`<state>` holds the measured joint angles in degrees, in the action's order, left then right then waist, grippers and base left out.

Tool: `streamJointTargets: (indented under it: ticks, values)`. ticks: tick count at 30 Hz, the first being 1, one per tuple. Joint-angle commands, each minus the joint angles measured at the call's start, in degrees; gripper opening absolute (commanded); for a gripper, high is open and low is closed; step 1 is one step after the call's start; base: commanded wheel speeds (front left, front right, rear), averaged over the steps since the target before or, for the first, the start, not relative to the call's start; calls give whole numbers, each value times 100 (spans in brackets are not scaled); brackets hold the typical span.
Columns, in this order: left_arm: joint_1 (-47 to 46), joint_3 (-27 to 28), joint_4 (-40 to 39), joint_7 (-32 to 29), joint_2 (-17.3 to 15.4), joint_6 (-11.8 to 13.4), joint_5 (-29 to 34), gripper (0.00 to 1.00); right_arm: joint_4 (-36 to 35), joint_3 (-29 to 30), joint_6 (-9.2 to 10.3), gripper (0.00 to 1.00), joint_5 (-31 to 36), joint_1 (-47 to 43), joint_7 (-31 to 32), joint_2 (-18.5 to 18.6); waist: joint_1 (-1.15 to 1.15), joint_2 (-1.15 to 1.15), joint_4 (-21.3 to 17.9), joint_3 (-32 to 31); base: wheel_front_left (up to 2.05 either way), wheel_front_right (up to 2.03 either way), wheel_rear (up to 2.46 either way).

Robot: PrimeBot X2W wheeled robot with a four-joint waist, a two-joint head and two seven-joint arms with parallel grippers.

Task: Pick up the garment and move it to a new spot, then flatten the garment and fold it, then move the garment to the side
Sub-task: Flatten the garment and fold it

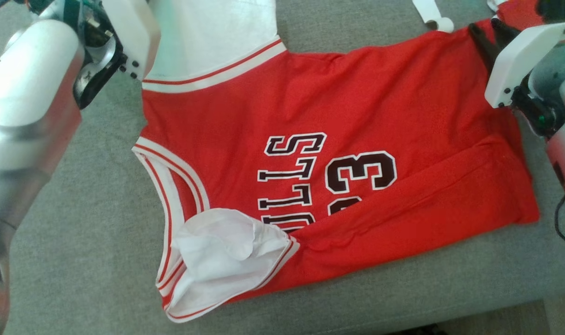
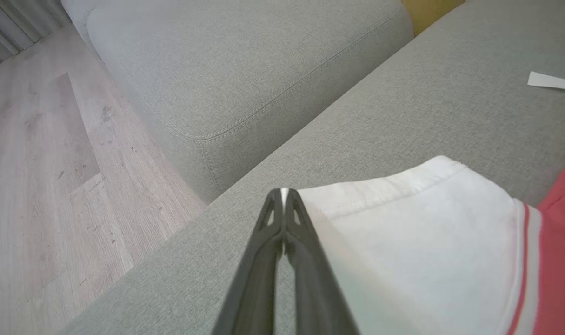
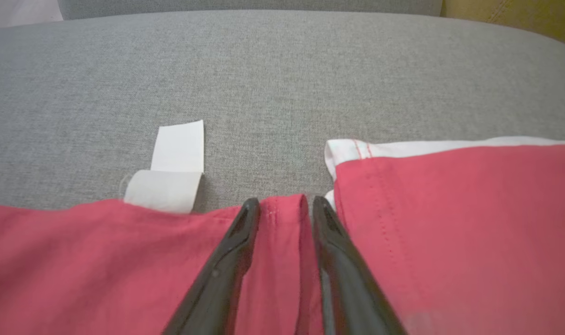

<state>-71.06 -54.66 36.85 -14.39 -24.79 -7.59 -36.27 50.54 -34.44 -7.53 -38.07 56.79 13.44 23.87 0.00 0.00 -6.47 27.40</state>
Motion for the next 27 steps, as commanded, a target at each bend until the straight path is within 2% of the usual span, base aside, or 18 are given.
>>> streamJointTargets:
  ticks: [1, 2, 3, 10, 16, 20, 27]
  values:
    - [-373, 138, -71, 61, -164, 10, -34, 0, -51, -54, 4, 33, -58, 81, -64, 21, 0, 0, 19, 16, 0, 0, 0]
    - [-386, 113, -47, 81, -158, 10, -52, 0, 9, -87, 4, 11, -85, 110, -85, 14, 0, 0, 31, 22, 0, 0, 0]
    - [-397, 87, -23, 106, -157, 10, -71, 0, 63, -119, 4, 0, -109, 138, -110, 13, 0, 0, 41, 28, 0, 0, 0]
    - [-493, -69, 164, 388, -194, 10, -148, 0, 291, -311, 4, 0, -295, 336, -379, 7, 0, 0, 90, 25, 0, 0, 0]
    - [-737, -11, 349, 1244, -259, 107, 116, 0, 342, -316, 4, 0, -525, 570, -895, 19, 0, 0, 91, -39, 0, 0, 0]
    - [-872, 142, 518, 1741, -180, 251, 128, 0, 389, -259, 4, 0, -724, 677, -1185, 67, 0, 0, 139, -127, 0, 0, 0]
    - [-558, 115, 597, 1943, -37, 181, -66, 0, 190, -390, 4, 0, -1046, 353, -1364, 293, 0, 0, 319, -382, 0, 0, 0]
